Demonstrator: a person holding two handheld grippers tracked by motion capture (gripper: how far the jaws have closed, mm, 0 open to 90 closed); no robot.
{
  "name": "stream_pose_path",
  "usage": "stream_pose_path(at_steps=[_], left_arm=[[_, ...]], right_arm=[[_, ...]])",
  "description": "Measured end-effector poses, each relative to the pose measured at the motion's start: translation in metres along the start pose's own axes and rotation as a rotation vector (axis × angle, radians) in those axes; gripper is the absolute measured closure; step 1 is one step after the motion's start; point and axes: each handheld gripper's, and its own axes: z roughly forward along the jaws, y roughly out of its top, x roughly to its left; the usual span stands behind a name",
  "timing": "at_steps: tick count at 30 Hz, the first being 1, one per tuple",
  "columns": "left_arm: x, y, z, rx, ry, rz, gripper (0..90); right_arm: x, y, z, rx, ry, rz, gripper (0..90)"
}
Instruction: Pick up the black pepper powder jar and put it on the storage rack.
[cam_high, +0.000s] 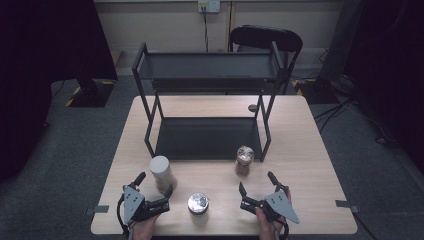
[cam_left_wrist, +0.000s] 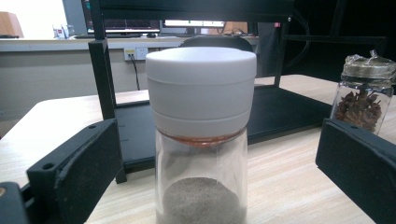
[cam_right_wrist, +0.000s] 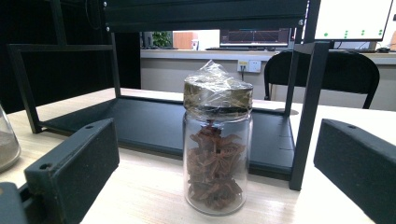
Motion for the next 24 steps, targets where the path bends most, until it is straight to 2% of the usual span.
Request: stream_pose_path(at_steps=[24], left_arm=[[0.005, 0.022, 0.006, 0.018, -0.028, -0.002, 0.2]], right_arm=[[0.0, 0.0, 0.0, 0.0, 0.0, 0.0, 0.0]])
